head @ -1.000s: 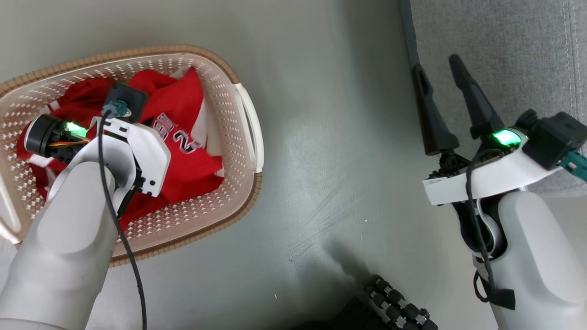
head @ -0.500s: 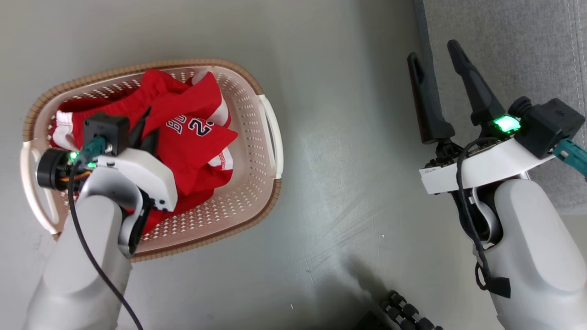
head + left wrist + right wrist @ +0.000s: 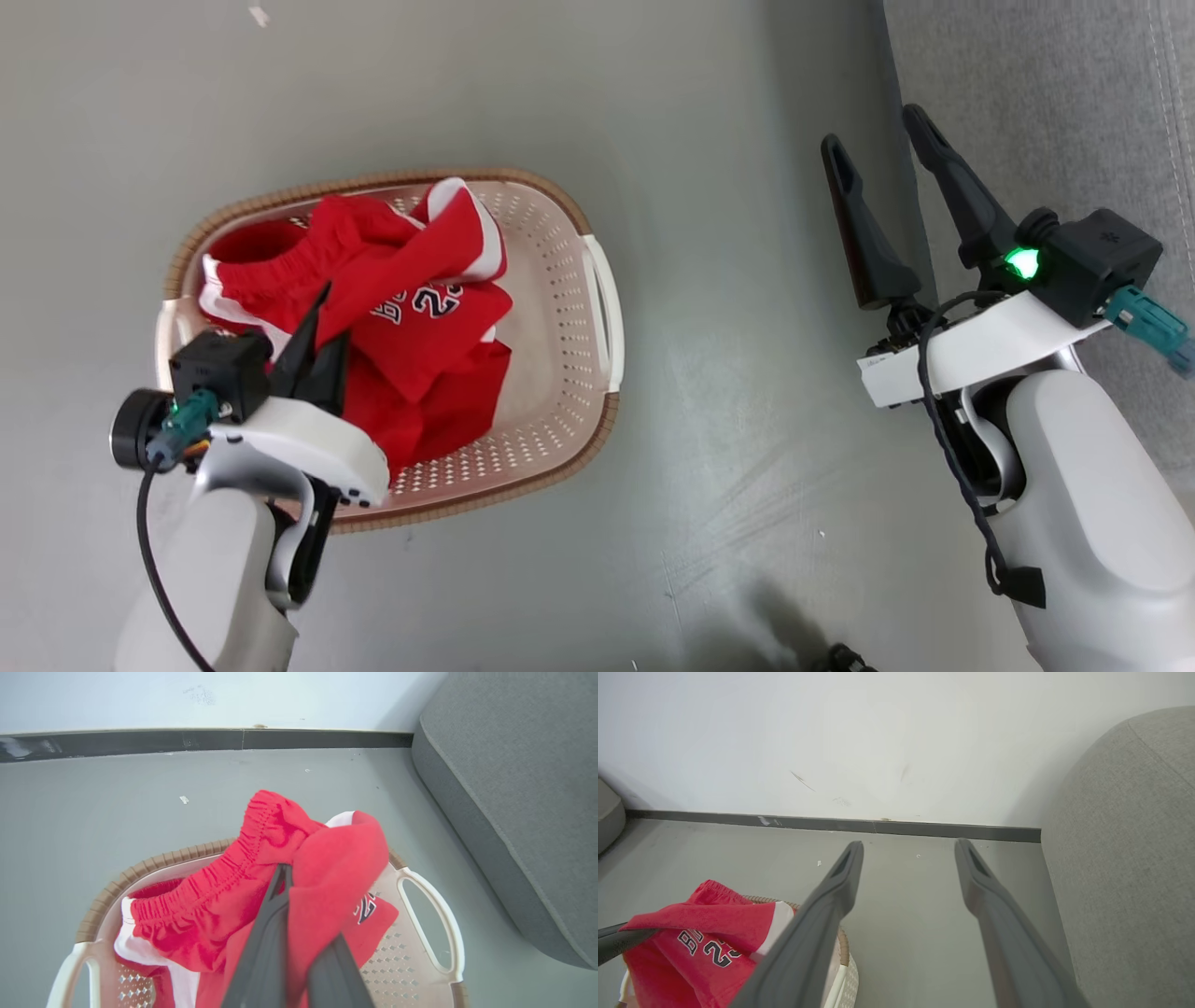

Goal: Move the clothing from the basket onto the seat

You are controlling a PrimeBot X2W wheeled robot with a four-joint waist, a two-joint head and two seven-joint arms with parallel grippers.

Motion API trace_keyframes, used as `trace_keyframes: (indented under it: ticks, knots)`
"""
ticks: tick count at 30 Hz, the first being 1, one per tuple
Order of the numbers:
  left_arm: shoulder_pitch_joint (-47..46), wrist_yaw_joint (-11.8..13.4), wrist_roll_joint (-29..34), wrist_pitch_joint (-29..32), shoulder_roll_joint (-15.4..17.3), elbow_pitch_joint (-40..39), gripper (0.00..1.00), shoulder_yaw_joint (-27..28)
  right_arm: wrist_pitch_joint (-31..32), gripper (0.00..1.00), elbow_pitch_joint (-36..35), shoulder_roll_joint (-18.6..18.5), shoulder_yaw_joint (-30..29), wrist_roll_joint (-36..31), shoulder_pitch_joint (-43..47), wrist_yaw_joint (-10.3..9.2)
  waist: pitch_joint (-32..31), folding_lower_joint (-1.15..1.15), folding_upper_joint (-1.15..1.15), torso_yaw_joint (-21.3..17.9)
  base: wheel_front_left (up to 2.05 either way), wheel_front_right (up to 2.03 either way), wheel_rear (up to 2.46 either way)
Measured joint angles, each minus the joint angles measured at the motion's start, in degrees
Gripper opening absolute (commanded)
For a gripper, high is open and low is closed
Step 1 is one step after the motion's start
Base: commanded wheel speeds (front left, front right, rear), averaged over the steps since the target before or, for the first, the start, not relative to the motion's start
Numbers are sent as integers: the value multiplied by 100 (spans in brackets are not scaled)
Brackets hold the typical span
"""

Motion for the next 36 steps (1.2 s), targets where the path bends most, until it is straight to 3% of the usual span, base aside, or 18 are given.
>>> trace_keyframes:
  ticks: [11, 28, 36]
  knots:
    - [591, -30, -276, -255, -135, -646, 0, -23, 0, 100, 143, -203, -41, -59, 422, 0, -662, 0, 0, 376, 0, 0, 0]
    - [1094, -211, -493, -67, -207, -1282, 0, -383, 1, 100, 159, -319, 22, -180, 1233, 0, -1884, 0, 0, 901, 0, 0, 0]
    - [1173, -255, -542, 241, -212, -1475, 0, -566, 1, 100, 70, -361, 533, -292, 1562, 0, -2491, 0, 0, 1108, 0, 0, 0]
